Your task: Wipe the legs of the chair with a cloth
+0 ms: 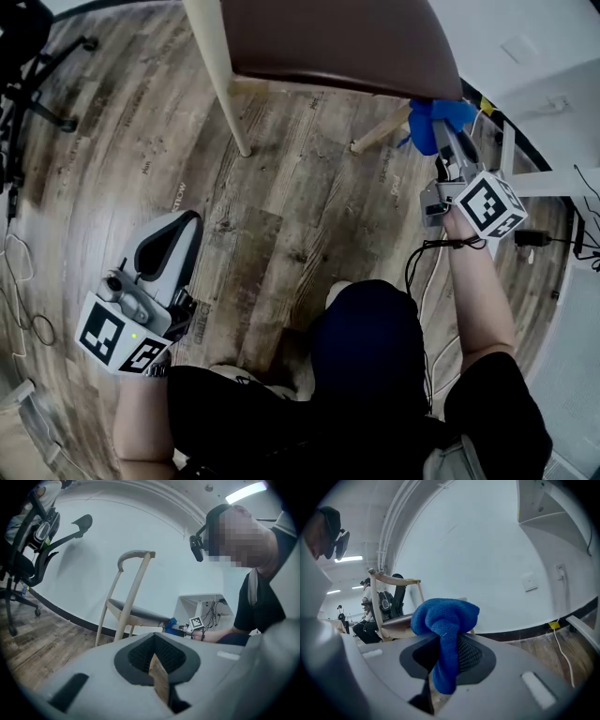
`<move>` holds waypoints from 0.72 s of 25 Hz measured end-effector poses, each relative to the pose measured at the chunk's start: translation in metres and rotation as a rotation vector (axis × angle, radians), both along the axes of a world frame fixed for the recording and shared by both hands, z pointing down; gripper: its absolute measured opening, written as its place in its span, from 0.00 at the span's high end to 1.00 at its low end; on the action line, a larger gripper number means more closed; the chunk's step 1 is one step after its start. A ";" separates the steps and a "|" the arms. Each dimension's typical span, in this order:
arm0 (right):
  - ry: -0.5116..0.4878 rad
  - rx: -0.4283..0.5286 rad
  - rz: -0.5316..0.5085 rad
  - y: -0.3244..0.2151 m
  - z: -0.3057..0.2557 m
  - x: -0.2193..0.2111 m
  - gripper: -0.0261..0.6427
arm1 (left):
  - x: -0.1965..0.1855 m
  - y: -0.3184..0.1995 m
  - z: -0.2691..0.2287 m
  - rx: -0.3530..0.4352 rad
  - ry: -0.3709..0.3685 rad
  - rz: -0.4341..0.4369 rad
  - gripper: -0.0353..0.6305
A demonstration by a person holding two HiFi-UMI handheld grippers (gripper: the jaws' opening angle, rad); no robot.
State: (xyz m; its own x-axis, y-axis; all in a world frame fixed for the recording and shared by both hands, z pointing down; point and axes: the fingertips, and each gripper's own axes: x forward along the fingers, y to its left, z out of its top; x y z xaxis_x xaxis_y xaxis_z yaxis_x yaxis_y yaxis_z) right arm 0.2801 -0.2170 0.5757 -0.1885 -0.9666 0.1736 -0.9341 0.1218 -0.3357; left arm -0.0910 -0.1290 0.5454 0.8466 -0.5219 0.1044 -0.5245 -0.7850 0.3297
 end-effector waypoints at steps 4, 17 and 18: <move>0.060 0.021 -0.016 -0.008 0.005 -0.004 0.83 | 0.001 0.001 0.002 -0.004 -0.013 0.002 0.94; 0.087 -0.023 -0.031 -0.014 0.070 -0.012 0.83 | -0.002 -0.001 0.016 -0.034 -0.050 -0.014 0.94; 0.085 -0.029 -0.029 -0.014 0.078 -0.011 0.83 | -0.002 -0.001 0.017 -0.036 -0.052 -0.015 0.94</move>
